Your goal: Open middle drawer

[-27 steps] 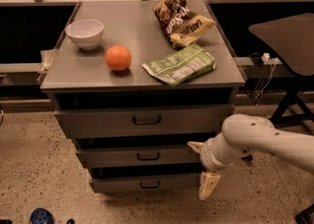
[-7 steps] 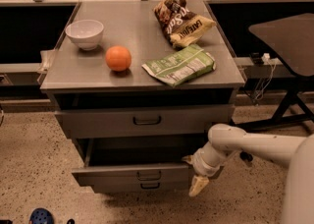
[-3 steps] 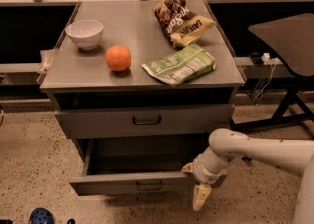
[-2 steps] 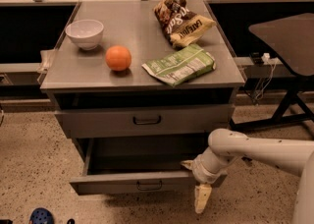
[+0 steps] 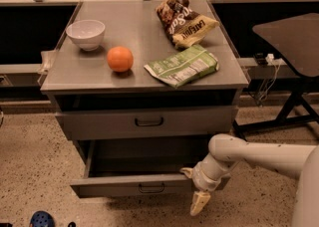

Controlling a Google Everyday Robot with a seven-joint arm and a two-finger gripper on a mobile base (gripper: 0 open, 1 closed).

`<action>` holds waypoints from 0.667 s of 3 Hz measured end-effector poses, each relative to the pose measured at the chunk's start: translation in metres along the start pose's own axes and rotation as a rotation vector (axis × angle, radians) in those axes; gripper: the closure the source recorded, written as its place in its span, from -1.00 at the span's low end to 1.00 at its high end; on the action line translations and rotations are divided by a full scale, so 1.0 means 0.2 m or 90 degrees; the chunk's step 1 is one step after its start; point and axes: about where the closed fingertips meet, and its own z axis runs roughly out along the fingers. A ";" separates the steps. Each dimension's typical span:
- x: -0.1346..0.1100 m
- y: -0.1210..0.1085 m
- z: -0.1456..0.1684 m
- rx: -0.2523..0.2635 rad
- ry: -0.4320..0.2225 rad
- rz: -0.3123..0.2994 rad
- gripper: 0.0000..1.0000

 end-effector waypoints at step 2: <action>-0.03 0.04 -0.02 -0.009 -0.005 -0.001 -0.28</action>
Offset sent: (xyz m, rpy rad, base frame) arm -0.0924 0.0048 0.0223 0.0241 0.1188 0.0796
